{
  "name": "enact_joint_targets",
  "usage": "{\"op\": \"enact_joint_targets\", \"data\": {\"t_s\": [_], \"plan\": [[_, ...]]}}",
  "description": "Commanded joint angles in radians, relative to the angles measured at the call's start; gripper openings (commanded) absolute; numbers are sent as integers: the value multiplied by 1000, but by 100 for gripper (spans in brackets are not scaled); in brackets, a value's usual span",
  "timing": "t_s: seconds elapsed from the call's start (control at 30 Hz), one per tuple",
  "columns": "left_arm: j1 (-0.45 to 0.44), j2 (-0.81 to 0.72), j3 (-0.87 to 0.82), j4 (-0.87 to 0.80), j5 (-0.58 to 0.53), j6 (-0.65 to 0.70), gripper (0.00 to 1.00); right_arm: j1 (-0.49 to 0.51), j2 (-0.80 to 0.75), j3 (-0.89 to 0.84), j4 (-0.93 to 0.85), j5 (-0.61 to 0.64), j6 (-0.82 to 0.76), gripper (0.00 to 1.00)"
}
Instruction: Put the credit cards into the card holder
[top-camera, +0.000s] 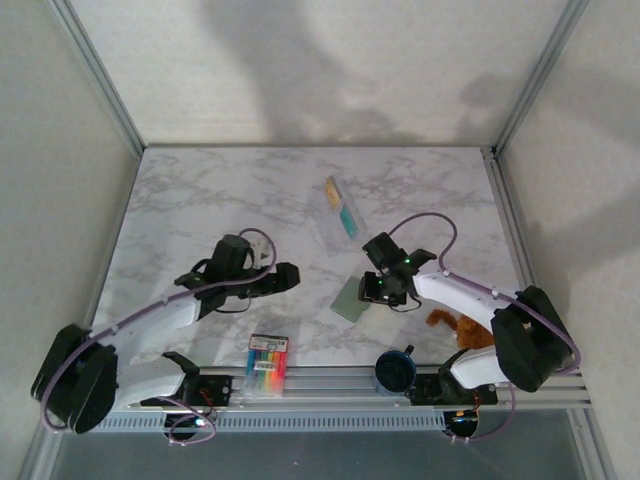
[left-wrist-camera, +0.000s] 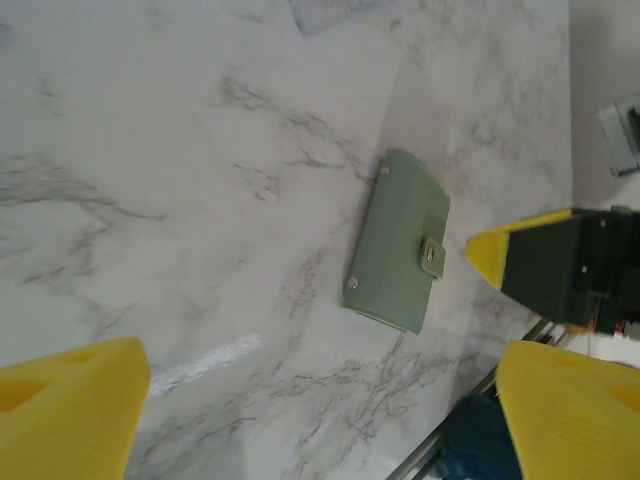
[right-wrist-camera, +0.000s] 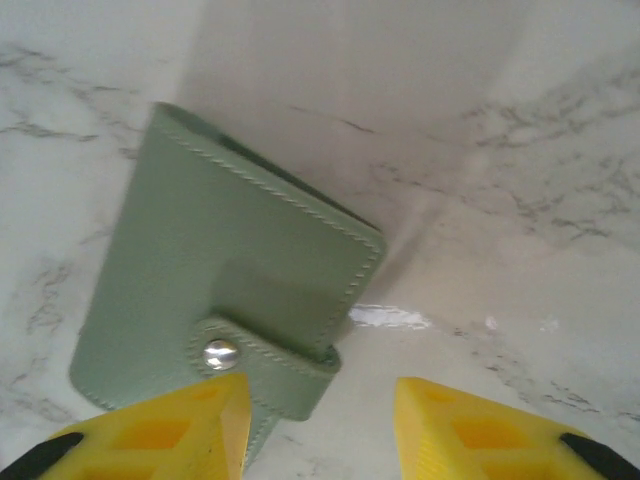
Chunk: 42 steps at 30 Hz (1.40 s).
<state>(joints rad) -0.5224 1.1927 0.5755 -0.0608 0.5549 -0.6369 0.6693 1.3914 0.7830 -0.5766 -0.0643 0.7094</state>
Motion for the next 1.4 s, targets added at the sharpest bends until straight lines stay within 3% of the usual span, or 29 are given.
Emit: {"op": "enact_joint_targets", "data": {"t_s": [0.0,0.2,0.47,0.67,0.8,0.9,1.03,1.37], "plan": [[-71,86,56,57,19,36,85,-19,14,-27,85,-107,36,42],[-117,242,124,63,82,82,76,-53,94,-50,217,-206,9,29],[-114,255,87,41,0,66,77,-22,221,32,296,-323,-59,28],[-111,245,59,-15,-71,87,78,70,273,100,332,-323,-55,25],[-104,271,66,-17,-108,93,76,73,254,108,289,-246,-48,24],[-103,325,104,-29,-92,111,65,72,212,80,281,-223,-17,25],[-103,359,117,-30,-90,118,59,72,193,75,239,-217,6,28],[-103,387,136,12,69,127,30,99,259,30,384,-243,56,28]]}}
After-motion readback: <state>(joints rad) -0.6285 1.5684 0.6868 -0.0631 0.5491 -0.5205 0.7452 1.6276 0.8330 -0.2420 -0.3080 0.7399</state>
